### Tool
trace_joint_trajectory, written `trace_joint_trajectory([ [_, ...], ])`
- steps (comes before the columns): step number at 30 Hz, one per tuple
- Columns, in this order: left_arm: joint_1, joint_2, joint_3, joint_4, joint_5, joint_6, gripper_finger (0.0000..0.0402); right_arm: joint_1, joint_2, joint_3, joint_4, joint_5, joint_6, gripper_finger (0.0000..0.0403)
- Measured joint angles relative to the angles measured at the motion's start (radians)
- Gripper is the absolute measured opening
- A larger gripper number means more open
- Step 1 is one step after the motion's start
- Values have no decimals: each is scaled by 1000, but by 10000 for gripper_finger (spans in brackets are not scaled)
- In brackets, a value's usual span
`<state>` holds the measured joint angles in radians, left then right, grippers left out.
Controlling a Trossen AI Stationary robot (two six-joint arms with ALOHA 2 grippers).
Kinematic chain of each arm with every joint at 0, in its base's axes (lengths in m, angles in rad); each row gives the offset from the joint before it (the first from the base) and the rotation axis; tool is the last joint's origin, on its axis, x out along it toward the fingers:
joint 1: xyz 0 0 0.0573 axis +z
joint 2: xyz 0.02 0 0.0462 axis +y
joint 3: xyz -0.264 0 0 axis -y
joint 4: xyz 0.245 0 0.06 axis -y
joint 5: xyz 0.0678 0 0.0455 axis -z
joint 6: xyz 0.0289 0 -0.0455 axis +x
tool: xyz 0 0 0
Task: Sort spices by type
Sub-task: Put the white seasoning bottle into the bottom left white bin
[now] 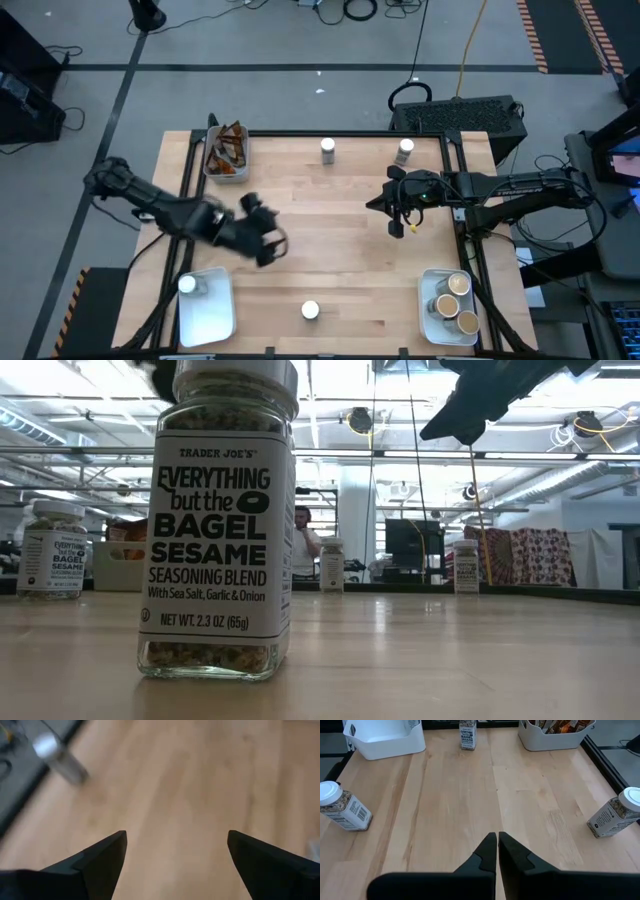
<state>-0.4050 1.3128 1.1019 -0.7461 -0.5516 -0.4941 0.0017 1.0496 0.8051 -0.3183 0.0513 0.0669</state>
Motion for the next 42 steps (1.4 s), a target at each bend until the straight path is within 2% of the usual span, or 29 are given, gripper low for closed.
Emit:
trace_joint_trajectory([
  [4, 170, 34, -1, 207, 69, 230, 349, 0, 0, 0, 0, 2, -28, 0],
  [10, 393, 143, -1, 571, 315, 430, 349, 0, 0, 0, 5, 80, -53, 0],
  [16, 573, 315, -1, 934, 567, 448, 349, -10, 0, 0, -4, 136, -48, 0],
  [20, 651, 447, 37, 1080, 653, 417, 349, -51, 0, 0, -8, 147, -52, 0],
  [23, 686, 530, 91, 1133, 705, 404, 349, -105, 0, 0, -8, 223, -58, 0],
  [27, 698, 546, 116, 1151, 710, 453, 349, -250, -16, 1, -28, 258, -90, 0],
  [32, 706, 469, 116, 1025, 655, 510, 349, -519, -28, 66, -131, 249, -88, 0],
  [35, 714, 427, 117, 981, 624, 527, 349, -723, 1, 114, -192, 119, -89, 0],
  [38, 715, 416, 118, 1015, 619, 527, 349, -909, 70, 152, -250, -16, -123, 0],
  [42, 715, 432, 118, 1052, 619, 519, 349, -1068, 215, 195, -282, -105, -163, 0],
])
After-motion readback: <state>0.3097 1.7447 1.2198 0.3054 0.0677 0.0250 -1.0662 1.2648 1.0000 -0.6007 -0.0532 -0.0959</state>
